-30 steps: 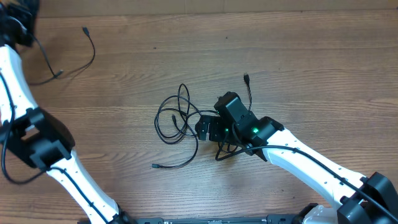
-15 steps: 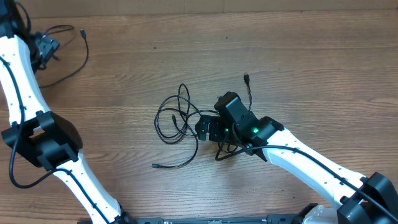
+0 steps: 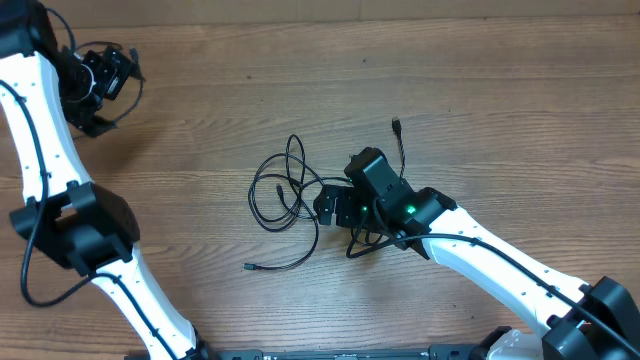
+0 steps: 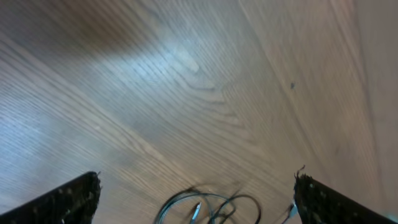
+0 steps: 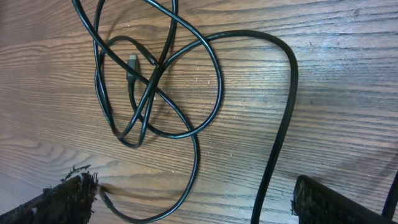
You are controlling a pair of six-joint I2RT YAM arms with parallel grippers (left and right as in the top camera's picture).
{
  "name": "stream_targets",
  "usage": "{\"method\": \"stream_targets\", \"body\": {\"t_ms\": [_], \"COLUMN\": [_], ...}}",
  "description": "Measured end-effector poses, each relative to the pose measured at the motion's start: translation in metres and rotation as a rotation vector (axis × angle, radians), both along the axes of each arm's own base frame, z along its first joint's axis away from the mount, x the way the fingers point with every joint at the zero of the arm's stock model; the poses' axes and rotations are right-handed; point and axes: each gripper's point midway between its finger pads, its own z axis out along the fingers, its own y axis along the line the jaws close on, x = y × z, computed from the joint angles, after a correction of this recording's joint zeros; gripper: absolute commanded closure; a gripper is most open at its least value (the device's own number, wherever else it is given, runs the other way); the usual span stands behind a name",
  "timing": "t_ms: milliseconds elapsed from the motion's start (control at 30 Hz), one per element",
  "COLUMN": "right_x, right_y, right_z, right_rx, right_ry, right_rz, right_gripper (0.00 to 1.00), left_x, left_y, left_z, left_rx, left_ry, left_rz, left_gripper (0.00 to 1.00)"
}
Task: Untangle cables
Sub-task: 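Return the left gripper to the pile and grasp another black cable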
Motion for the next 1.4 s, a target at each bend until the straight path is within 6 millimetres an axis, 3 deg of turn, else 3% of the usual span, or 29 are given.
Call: {"method": "stream_targets", "body": {"t_ms": [133, 233, 333, 433, 500, 567, 700, 833, 933, 1067, 1233, 1267, 1400], "right_x": [0.009, 0.017, 0.031, 0.027, 0.019, 0.021, 0.027, 0.010, -0.015, -0.040, -0.056, -0.056, -0.055], "right_y": [0.008, 0.013, 0.021, 0.016, -0.002, -0.018, -0.059, -0.093, -0.116, -0.134, -0.144, -0.145, -0.145], "right_z": [0.008, 0.014, 0.027, 0.023, 0.021, 0.033, 0.110, 0.171, 0.213, 0.227, 0.220, 0.219, 0.216], "right_rx": [0.038, 0.064, 0.110, 0.063, -0.033, -0.101, -0.103, -0.026, 0.044, 0.058, 0.027, 0.023, 0.012], "right_ry": [-0.045, -0.087, -0.157, -0.145, -0.086, -0.067, -0.181, -0.310, -0.420, -0.454, -0.423, -0.418, -0.408], "right_rz": [0.000, -0.005, -0.010, 0.015, 0.010, -0.019, -0.120, -0.192, -0.226, -0.238, -0.239, -0.239, -0.240], "right_gripper": [0.00, 0.03, 0.07, 0.00, 0.00, 0.00, 0.00, 0.00, 0.00, 0.00, 0.00, 0.00, 0.00], "left_x": [-0.026, -0.047, -0.086, -0.110, -0.114, -0.112, -0.109, -0.112, -0.110, -0.093, -0.082, -0.084, -0.086], "left_y": [-0.011, -0.021, -0.037, -0.051, -0.066, -0.085, -0.136, -0.175, -0.207, -0.240, -0.267, -0.271, -0.280], "left_z": [0.053, 0.110, 0.166, 0.194, 0.201, 0.203, 0.202, 0.195, 0.173, 0.140, 0.061, 0.035, -0.010], "left_rx": [0.041, 0.101, 0.164, 0.193, 0.192, 0.185, 0.171, 0.206, 0.251, 0.265, 0.273, 0.277, 0.288], "left_ry": [-0.075, -0.207, -0.325, -0.398, -0.430, -0.447, -0.463, -0.441, -0.375, -0.338, -0.178, -0.117, -0.036], "left_rz": [-0.048, -0.072, -0.094, -0.130, -0.182, -0.255, -0.430, -0.529, -0.589, -0.620, -0.637, -0.644, -0.667], "left_gripper": [0.00, 0.01, 0.00, 0.00, 0.02, 0.03, 0.02, 0.01, 0.03, 0.06, 0.09, 0.10, 0.14]}}
